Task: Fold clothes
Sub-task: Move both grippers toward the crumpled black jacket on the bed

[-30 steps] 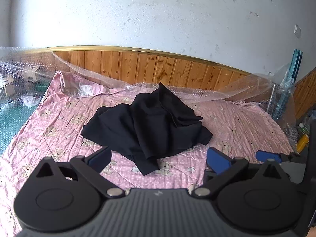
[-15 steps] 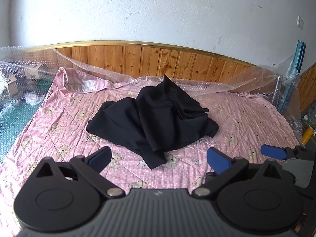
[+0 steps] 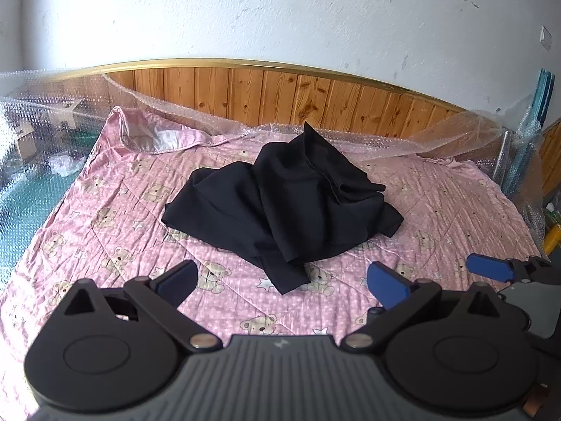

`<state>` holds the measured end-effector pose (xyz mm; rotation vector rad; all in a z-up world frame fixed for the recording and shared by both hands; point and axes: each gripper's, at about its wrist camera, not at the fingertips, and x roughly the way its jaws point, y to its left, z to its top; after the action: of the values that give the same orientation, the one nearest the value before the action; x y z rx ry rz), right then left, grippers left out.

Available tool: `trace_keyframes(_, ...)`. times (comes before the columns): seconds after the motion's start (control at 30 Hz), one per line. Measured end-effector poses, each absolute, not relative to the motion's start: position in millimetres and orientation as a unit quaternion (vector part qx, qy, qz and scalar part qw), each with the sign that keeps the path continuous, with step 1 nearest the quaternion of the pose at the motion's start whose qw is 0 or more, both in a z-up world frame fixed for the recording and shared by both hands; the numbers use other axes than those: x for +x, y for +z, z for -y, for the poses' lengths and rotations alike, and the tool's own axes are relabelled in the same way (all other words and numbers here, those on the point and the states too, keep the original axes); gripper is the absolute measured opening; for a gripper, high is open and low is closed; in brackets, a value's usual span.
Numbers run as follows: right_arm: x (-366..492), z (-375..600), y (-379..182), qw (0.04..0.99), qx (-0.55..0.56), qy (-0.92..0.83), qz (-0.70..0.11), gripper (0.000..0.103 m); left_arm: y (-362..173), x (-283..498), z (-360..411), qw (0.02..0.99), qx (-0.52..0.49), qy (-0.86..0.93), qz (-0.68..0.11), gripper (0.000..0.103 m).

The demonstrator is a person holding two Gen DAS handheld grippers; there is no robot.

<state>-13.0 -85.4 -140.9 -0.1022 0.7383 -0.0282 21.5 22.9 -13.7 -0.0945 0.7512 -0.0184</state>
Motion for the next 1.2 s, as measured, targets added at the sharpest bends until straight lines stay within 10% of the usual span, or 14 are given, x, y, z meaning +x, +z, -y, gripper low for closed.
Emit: trace_keyframes(1.2,14,80,-161,0.924,-0.047,0.002,-0.378,0.096,-29,49,-31,0.919,-0.050,-0.014,-0.390,0.103)
